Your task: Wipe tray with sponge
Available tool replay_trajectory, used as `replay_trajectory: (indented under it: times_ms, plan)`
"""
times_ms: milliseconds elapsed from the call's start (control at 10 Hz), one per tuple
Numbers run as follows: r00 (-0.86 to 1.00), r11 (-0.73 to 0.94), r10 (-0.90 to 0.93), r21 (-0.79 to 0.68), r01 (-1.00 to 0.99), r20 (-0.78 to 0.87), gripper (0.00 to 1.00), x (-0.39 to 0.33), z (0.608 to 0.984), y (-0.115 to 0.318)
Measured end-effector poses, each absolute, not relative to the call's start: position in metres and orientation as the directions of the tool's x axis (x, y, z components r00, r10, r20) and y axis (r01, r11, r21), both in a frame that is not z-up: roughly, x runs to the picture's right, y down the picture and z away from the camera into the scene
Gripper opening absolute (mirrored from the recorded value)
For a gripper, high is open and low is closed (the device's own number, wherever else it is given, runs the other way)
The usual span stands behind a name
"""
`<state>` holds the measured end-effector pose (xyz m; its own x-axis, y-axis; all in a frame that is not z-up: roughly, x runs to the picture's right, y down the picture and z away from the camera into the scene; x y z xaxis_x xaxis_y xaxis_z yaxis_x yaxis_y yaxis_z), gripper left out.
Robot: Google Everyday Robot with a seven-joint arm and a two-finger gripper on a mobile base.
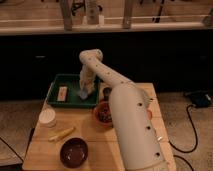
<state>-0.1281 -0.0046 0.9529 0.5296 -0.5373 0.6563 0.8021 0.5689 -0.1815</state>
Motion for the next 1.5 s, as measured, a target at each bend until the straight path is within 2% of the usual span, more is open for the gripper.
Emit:
replay_trajectory:
  times_ms: [400, 800, 1200, 1500]
  plan:
    - [0.497, 0.577, -0.546, -0.128, 0.807, 0.674, 0.0, -0.155, 0.963, -0.008]
    - [0.36, 0.49, -0.531, -0.068, 0.869, 0.767, 0.0, -0.186, 0.95, 0.02]
    - [0.293, 0.415, -0.5, -0.071, 0.907, 0.815, 0.0, -0.165, 0.939, 0.051]
    - [0.367, 0.453, -0.488, -0.129, 0.882, 0.792, 0.0, -0.124, 0.949, 0.045]
